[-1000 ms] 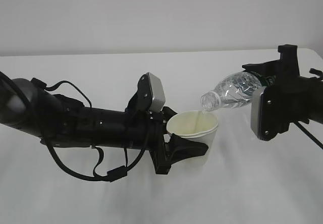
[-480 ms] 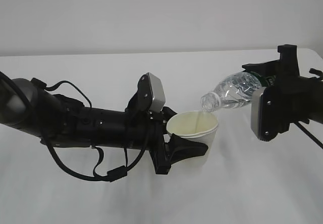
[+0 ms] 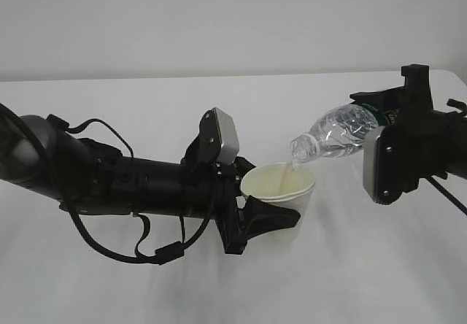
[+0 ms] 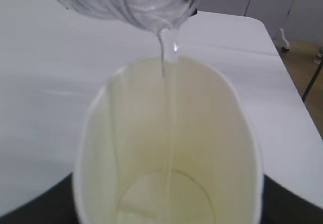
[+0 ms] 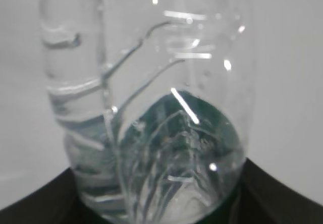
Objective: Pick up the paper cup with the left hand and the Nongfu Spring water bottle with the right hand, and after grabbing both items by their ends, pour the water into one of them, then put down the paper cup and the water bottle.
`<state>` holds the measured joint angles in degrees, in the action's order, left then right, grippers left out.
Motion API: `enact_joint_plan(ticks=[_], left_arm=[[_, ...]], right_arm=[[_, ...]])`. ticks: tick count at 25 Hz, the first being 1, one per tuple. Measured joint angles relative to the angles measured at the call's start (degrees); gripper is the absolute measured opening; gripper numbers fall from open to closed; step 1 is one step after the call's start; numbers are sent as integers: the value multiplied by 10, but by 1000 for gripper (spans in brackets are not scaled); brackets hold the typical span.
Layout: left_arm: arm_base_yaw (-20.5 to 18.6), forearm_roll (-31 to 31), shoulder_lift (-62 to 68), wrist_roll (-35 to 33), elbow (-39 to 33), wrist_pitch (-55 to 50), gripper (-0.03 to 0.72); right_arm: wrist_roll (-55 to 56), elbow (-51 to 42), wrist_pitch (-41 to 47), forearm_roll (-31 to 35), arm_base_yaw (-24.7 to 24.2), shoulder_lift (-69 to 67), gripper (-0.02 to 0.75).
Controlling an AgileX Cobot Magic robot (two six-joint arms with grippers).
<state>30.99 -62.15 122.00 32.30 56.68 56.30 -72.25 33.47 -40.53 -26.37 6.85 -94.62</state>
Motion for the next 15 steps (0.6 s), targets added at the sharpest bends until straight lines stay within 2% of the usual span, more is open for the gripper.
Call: enact_joint_plan(ticks=[15], left_arm=[[0, 5, 5, 0, 0, 3, 421]], right_arm=[[0, 0, 0, 0, 0, 0, 445]])
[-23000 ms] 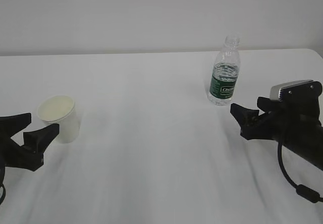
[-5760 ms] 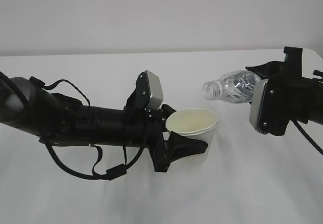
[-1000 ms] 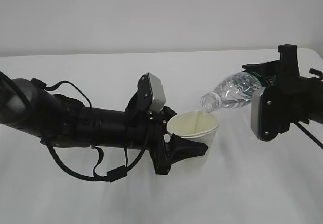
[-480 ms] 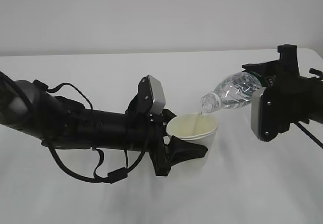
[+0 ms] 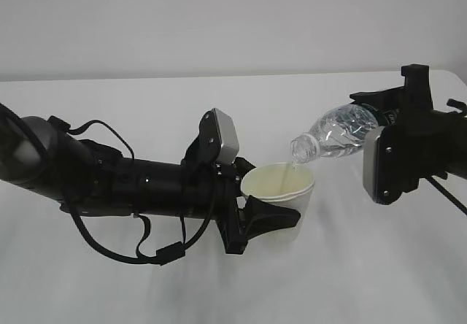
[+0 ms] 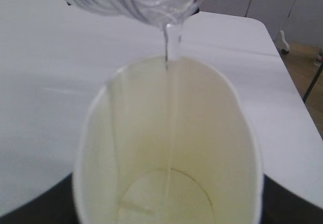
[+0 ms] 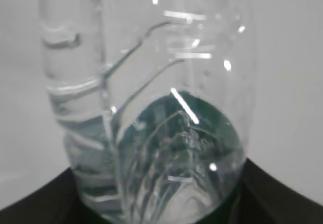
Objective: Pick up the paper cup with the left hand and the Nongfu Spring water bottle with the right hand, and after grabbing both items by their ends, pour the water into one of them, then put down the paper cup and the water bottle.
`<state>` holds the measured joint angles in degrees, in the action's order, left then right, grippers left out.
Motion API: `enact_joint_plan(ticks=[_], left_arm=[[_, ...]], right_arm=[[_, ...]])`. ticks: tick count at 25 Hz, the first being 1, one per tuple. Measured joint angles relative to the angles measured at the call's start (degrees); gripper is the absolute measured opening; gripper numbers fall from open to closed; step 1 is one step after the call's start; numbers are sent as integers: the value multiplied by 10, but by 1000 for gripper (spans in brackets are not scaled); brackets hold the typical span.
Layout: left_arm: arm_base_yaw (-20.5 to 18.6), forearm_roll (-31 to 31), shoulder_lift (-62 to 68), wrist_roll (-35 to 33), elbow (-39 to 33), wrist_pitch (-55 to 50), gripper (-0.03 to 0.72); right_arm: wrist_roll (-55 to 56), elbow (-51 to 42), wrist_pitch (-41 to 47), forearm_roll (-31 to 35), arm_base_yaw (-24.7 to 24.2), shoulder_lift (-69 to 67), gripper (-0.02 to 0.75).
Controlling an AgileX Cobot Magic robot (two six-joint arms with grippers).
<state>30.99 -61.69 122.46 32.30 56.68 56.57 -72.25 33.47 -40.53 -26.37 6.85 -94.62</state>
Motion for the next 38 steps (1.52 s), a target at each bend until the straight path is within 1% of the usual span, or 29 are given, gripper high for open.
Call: enact_joint_plan(ticks=[38], left_arm=[[0, 1, 0, 0, 0, 0, 421]], right_arm=[[-5, 0, 0, 0, 0, 1, 445]])
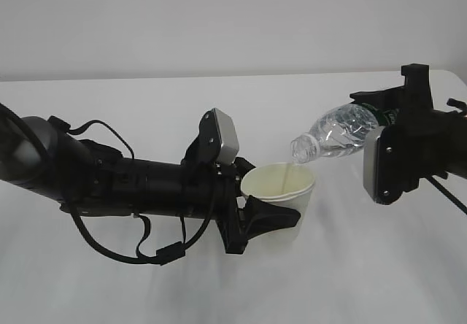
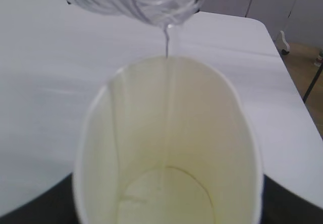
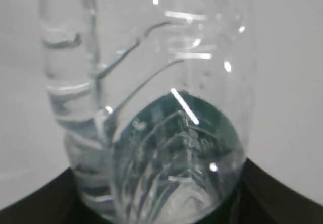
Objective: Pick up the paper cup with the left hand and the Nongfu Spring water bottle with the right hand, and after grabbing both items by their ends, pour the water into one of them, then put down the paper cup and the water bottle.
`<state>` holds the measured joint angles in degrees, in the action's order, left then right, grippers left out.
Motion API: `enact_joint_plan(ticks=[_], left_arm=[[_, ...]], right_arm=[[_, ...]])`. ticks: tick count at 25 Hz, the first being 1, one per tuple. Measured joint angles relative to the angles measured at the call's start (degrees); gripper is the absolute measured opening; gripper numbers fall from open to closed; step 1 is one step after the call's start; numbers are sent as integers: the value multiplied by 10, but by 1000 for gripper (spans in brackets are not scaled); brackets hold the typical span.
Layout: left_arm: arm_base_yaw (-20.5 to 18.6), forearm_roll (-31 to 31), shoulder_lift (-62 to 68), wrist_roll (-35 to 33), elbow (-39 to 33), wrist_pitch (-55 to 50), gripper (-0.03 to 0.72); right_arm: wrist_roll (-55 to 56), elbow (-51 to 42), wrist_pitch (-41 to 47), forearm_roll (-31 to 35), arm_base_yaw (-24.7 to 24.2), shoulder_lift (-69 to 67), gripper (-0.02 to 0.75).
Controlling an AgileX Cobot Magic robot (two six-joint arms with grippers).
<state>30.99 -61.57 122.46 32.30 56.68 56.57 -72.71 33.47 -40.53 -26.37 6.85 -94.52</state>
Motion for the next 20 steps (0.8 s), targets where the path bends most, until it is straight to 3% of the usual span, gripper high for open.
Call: enact_joint_plan(ticks=[20], left_arm=[[0, 0, 0, 0, 0, 0, 420]], right_arm=[[-6, 0, 0, 0, 0, 0, 445]])
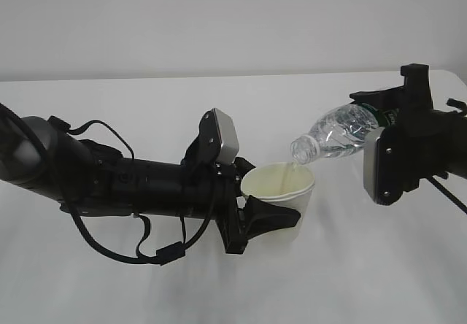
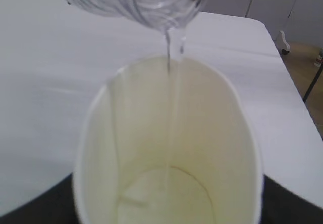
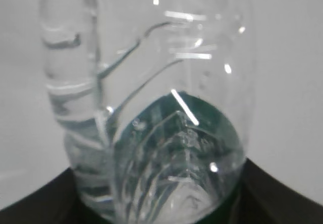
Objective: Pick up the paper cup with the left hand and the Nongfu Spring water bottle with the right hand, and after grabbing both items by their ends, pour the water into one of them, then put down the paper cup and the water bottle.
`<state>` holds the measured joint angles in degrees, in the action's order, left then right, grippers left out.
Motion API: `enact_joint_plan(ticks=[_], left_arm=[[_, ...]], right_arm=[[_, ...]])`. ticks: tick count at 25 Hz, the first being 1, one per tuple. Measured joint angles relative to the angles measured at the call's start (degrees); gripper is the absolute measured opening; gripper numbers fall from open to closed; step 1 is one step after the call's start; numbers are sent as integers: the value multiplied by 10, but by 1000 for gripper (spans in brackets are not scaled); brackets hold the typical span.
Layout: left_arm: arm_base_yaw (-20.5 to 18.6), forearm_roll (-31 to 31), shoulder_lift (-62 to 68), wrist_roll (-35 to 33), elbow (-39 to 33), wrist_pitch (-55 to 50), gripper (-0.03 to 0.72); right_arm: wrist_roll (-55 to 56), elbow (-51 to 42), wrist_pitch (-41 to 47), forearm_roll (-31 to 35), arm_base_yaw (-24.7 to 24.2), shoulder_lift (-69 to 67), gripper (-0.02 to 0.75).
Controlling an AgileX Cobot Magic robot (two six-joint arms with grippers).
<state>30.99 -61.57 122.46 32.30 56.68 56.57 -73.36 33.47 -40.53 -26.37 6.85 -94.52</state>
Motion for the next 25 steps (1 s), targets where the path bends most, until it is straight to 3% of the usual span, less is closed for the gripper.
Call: enact_joint_plan(ticks=[25], left_arm=[[0, 0, 0, 0, 0, 0, 420]], right_arm=[[0, 0, -2, -4, 0, 1, 445]])
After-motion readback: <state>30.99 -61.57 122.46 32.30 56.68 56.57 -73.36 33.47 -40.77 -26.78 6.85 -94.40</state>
